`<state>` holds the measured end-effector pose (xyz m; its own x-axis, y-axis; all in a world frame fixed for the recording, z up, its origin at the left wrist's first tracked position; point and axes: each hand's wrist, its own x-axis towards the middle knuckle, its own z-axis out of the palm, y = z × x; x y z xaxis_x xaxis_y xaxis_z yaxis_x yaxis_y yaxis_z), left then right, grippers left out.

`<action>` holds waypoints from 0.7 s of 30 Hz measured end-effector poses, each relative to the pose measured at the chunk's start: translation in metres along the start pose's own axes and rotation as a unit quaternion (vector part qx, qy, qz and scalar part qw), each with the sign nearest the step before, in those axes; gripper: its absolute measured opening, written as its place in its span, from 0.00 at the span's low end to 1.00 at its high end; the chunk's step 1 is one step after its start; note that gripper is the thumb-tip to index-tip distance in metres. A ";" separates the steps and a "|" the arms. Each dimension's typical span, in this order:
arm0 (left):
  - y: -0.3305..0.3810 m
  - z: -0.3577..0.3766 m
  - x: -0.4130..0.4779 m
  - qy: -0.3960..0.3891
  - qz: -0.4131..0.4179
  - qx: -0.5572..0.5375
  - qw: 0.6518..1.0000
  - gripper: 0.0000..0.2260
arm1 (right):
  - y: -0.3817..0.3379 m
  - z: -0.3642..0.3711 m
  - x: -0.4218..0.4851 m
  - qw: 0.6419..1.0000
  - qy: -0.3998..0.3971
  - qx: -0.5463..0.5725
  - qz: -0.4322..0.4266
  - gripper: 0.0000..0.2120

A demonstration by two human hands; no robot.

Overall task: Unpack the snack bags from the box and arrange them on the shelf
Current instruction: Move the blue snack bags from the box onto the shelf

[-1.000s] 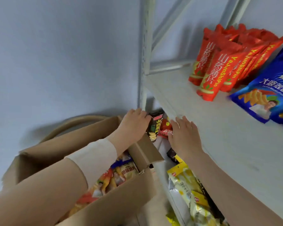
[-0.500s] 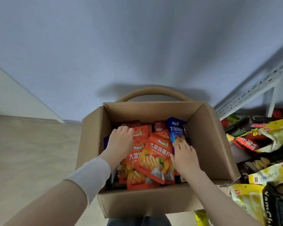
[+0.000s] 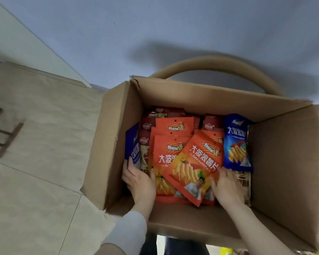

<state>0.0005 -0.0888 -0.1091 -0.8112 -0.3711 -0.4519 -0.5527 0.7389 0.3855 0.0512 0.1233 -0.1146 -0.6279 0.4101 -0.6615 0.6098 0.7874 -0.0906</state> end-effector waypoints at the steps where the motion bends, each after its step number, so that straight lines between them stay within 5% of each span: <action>1: 0.000 0.006 0.002 0.011 -0.029 -0.031 0.999 0.38 | 0.005 0.001 0.006 1.000 -0.004 0.001 0.005 0.25; 4: 0.000 0.016 0.012 0.047 -0.079 -0.096 0.991 0.34 | 0.018 0.000 0.021 1.000 -0.012 0.009 0.008 0.26; 6: 0.000 0.020 0.018 0.022 -0.112 -0.103 0.988 0.21 | 0.024 -0.001 0.027 1.000 -0.003 0.017 0.002 0.25; 9: 0.005 0.022 0.019 0.001 -0.032 -0.009 0.999 0.08 | 0.031 -0.008 0.034 1.000 0.003 0.027 0.000 0.25; 14: 0.032 0.038 0.004 0.005 0.207 0.135 0.969 0.07 | 0.039 -0.019 0.045 0.999 0.013 0.049 0.000 0.24; 19: 0.061 0.080 0.013 -0.169 0.227 0.062 0.957 0.12 | 0.055 -0.022 0.075 0.991 0.026 0.127 0.044 0.21; 21: 0.066 0.086 0.025 -0.161 0.195 0.010 0.967 0.12 | 0.065 -0.018 0.091 0.986 0.028 0.152 0.069 0.21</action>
<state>-0.0401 -0.0015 -0.1642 -0.8540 0.1310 -0.5035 -0.2095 0.7993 0.5633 0.0249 0.2203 -0.1671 -0.5493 0.5351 -0.6418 0.8027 0.5514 -0.2273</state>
